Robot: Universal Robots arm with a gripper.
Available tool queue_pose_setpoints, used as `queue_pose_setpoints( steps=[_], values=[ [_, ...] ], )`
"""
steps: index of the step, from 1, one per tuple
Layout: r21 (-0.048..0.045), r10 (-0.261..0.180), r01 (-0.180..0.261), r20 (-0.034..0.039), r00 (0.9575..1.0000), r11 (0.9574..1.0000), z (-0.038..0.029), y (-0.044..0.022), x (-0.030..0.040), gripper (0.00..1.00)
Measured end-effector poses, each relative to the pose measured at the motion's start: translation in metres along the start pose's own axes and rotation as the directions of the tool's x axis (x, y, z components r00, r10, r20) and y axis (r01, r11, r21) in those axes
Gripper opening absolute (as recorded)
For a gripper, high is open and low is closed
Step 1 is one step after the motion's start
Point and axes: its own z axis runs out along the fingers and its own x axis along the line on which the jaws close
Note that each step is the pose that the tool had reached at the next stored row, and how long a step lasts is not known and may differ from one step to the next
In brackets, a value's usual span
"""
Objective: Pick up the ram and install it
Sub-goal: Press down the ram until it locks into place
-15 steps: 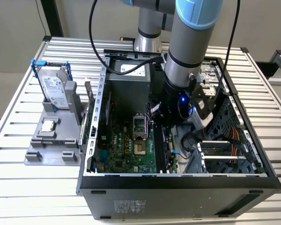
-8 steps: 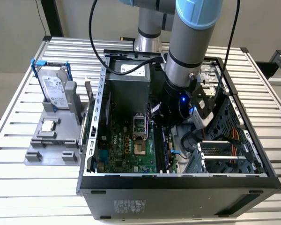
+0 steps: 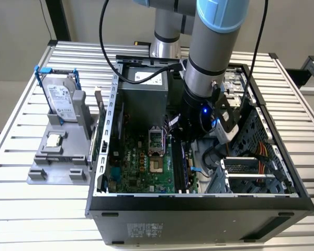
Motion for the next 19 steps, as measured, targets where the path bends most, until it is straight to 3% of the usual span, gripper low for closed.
queue_pose_setpoints(
  steps=[13,19],
  values=[
    [-0.0001,-0.018,0.018,-0.0002,0.9998,0.9998,-0.0001,-0.0002,-0.0014,0.0],
    [-0.0007,-0.049,0.049,-0.0003,0.9988,0.9988,0.0,-0.0005,-0.0044,0.0]
  ],
)
